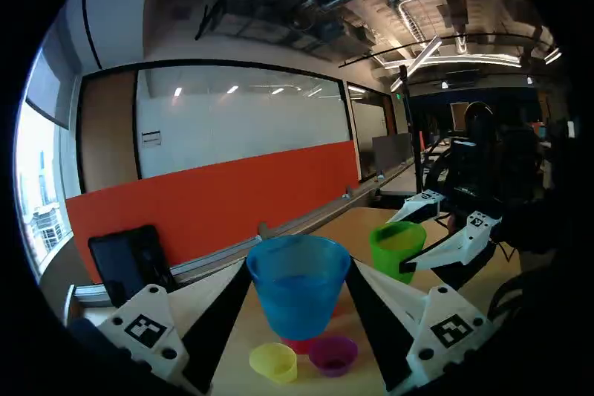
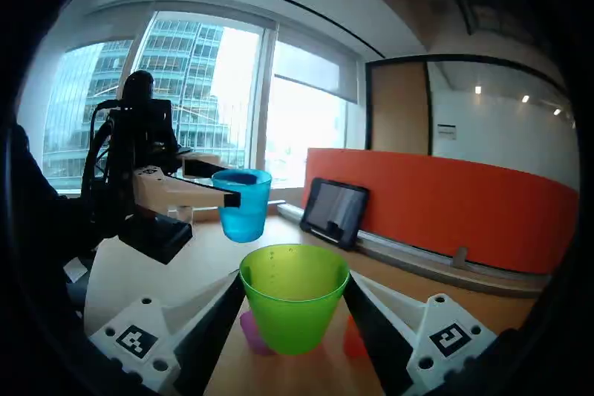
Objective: Pour water
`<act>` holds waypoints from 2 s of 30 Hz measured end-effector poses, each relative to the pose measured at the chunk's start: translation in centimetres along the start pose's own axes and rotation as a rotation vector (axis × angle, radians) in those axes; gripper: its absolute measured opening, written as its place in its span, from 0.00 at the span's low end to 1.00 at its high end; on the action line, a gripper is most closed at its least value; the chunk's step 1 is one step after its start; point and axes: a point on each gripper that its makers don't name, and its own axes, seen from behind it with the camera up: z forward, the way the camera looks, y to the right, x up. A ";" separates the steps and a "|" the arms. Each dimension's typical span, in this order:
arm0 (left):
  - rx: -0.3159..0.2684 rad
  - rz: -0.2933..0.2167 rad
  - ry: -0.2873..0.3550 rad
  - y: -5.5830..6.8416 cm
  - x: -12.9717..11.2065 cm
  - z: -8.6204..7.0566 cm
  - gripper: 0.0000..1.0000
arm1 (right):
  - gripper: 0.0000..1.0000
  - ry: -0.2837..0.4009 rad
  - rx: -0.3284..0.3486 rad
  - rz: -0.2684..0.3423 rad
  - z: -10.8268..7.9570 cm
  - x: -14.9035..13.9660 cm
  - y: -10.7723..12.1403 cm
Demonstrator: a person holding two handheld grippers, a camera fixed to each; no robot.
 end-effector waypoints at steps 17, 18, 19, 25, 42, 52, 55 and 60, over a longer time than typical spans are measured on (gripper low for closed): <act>0.038 0.185 0.039 -0.1 3.5 -0.4 0.88 | 0.92 0.016 0.079 0.014 2.4 0.0 -2.9; 0.040 0.197 0.037 0.0 3.6 -0.3 0.88 | 0.92 0.017 0.083 0.014 2.5 0.0 -3.0; 0.043 0.211 0.035 0.0 3.7 -0.3 0.88 | 0.92 0.018 0.088 0.015 2.7 0.0 -3.2; 0.057 0.299 0.032 0.1 4.3 -0.1 0.87 | 0.92 0.018 0.112 0.017 3.3 -0.2 -4.2; 0.068 0.479 0.033 0.6 6.1 -0.2 0.88 | 0.91 0.004 0.161 0.012 4.5 -1.1 -6.2; 0.090 0.561 0.038 0.4 7.2 -0.6 0.88 | 0.91 -0.002 0.182 0.009 4.7 -1.3 -7.2; 0.098 0.589 0.040 0.3 7.5 -0.6 0.88 | 0.91 -0.004 0.184 0.009 4.7 -1.4 -7.3; 0.105 0.636 0.043 0.5 7.7 -0.6 0.87 | 0.91 -0.004 0.183 0.010 4.6 -1.4 -7.3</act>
